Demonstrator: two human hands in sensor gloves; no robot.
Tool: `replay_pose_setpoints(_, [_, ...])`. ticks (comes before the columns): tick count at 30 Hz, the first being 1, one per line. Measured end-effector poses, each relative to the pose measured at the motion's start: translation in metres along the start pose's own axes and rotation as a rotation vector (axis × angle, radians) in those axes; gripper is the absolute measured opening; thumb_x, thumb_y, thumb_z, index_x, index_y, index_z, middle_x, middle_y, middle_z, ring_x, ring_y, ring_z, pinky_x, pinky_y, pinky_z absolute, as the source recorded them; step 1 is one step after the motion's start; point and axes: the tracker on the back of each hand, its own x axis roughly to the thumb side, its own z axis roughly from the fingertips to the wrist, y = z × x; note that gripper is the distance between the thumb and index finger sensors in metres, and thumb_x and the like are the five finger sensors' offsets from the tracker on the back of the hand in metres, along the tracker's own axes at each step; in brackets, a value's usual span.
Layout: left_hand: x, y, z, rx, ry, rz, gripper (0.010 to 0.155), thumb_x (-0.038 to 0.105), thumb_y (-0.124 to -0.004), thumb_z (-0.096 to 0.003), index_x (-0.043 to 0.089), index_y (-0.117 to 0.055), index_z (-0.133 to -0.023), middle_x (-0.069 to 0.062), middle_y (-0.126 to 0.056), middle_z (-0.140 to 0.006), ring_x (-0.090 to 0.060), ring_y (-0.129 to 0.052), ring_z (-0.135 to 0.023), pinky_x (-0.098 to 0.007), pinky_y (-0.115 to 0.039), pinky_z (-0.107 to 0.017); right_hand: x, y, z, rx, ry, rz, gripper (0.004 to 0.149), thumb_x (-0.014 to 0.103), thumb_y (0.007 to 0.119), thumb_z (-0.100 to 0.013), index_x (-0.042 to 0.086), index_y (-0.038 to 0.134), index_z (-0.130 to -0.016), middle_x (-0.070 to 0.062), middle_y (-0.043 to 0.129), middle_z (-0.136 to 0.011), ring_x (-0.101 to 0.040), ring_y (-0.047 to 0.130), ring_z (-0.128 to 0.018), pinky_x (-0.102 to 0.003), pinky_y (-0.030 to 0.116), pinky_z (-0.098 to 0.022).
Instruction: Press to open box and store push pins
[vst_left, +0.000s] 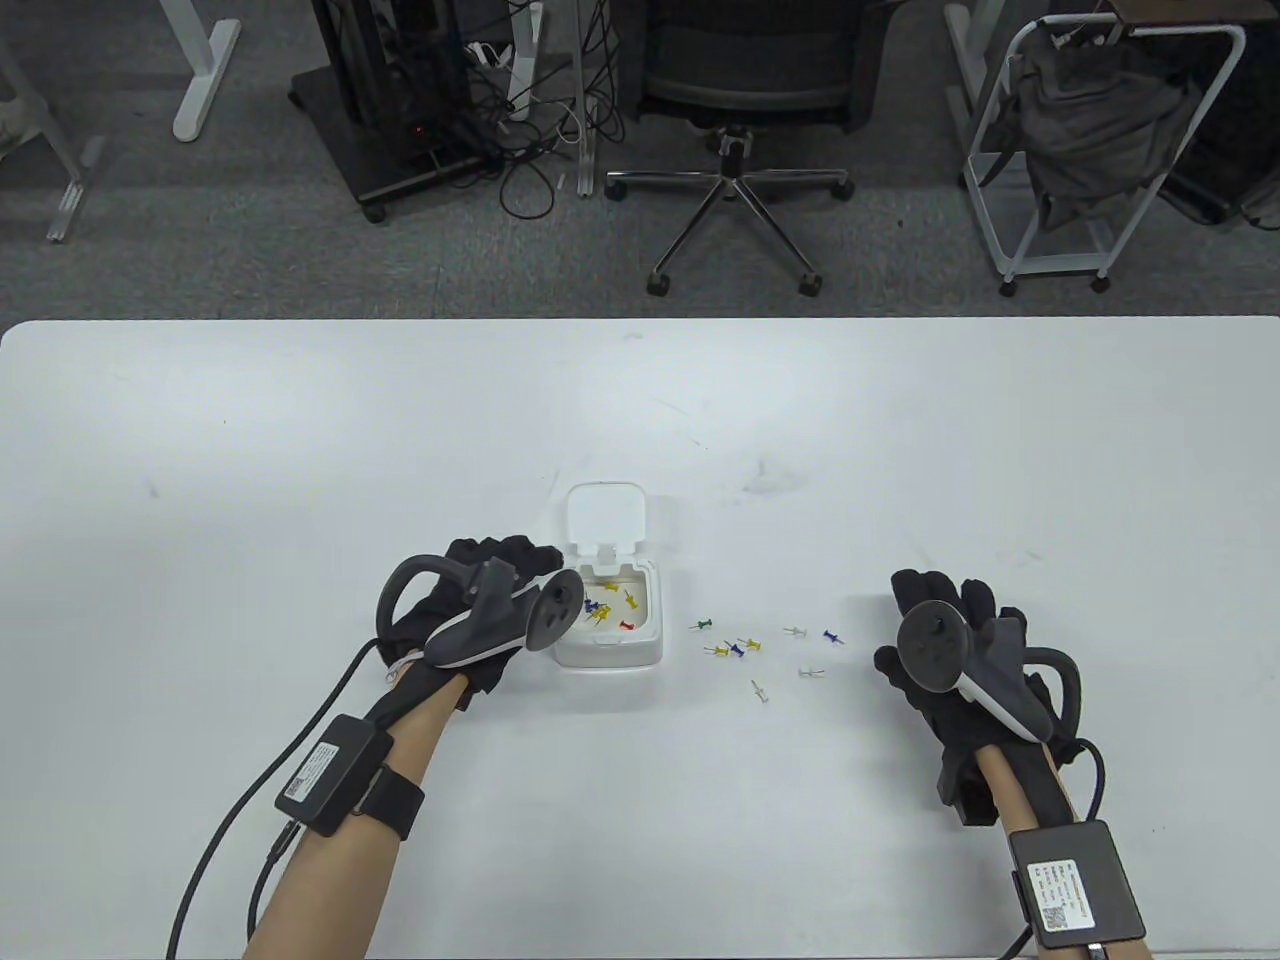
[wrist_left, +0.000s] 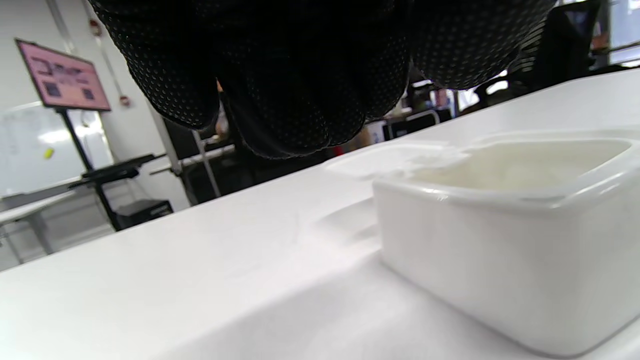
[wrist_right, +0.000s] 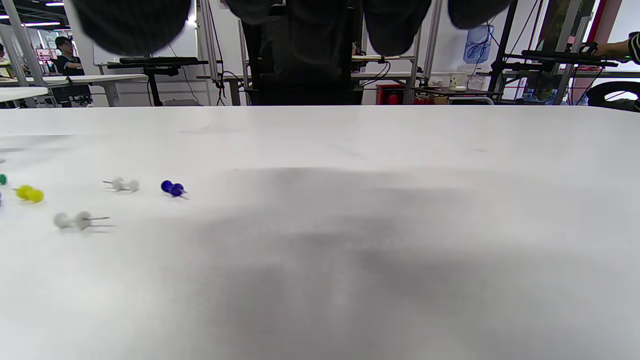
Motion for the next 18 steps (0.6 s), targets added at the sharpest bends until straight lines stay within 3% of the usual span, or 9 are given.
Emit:
replay_pose_setpoints(12, [-0.046,-0.024,0.061,0.012,0.134,0.014,0.055,0.053,-0.069,-0.0477,0.032,-0.073,-0.099,0.006,-0.087,-0.098,-0.015,-0.100,-0.076,-0.047,-0.079,-0.073,0.001,-0.004,0.004,-0.023,-0.012,0.004,0.073,0.051,0.063,-0.044,0.025,0.034,-0.106,-0.010,0.044,-0.120,-0.049,0.043,-0.107,-0.071,0.039,-0.072])
replay_pose_setpoints(18, [-0.061,-0.039,0.071,0.046,0.180,0.053,0.055,0.053,-0.068,-0.0480,0.033,-0.072,-0.099,0.007,-0.086,-0.098,-0.014,-0.100,-0.076,-0.047,-0.079,-0.073,0.002,0.000,0.001,-0.001,-0.009,0.003,0.073,0.051,0.063,-0.044,0.026,0.034,-0.106,-0.010,0.044,-0.120,-0.049,0.042,-0.107,-0.071,0.038,-0.073])
